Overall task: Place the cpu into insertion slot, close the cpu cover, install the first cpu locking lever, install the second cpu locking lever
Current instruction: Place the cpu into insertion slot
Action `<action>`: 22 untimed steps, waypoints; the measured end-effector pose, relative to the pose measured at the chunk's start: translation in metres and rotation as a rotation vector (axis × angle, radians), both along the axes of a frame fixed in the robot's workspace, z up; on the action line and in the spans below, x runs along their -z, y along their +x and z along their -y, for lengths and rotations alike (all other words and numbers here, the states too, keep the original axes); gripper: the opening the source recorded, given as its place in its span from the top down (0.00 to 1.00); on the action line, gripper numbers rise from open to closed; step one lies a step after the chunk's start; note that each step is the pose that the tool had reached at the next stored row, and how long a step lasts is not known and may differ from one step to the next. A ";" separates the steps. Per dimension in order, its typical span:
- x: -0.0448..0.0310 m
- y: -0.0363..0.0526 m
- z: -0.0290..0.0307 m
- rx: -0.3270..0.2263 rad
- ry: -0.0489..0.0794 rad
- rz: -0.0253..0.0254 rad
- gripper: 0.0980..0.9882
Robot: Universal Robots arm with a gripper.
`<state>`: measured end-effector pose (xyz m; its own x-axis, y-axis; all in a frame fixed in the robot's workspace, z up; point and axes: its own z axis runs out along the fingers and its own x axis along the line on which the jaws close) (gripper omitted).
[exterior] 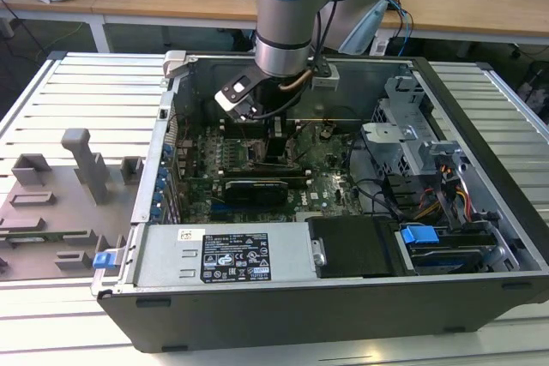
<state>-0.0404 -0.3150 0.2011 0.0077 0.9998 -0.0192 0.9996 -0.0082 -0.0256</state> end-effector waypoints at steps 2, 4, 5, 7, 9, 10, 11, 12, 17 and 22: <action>0.0013 0.0000 0.0000 0.000 0.000 -0.0003 0.50; 0.0029 0.0001 0.0000 0.000 0.000 -0.0001 0.50; 0.0032 0.0001 0.0000 0.000 0.000 -0.0001 0.50; 0.0035 0.0001 -0.0001 0.000 0.000 -0.0002 0.50; 0.0036 0.0001 -0.0001 0.000 0.000 0.0000 0.50; 0.0039 0.0003 -0.0002 0.000 0.001 0.0006 0.48; 0.0038 0.0002 -0.0002 0.000 0.001 0.0003 0.48; 0.0037 0.0002 -0.0001 0.000 0.000 0.0001 0.41; -0.0015 0.0002 -0.0001 0.000 0.000 0.0000 0.41; -0.0196 0.0001 -0.0033 0.000 -0.006 0.0001 0.51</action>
<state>-0.0402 -0.3116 0.2207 0.0077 0.9996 -0.0253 0.9996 -0.0083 -0.0254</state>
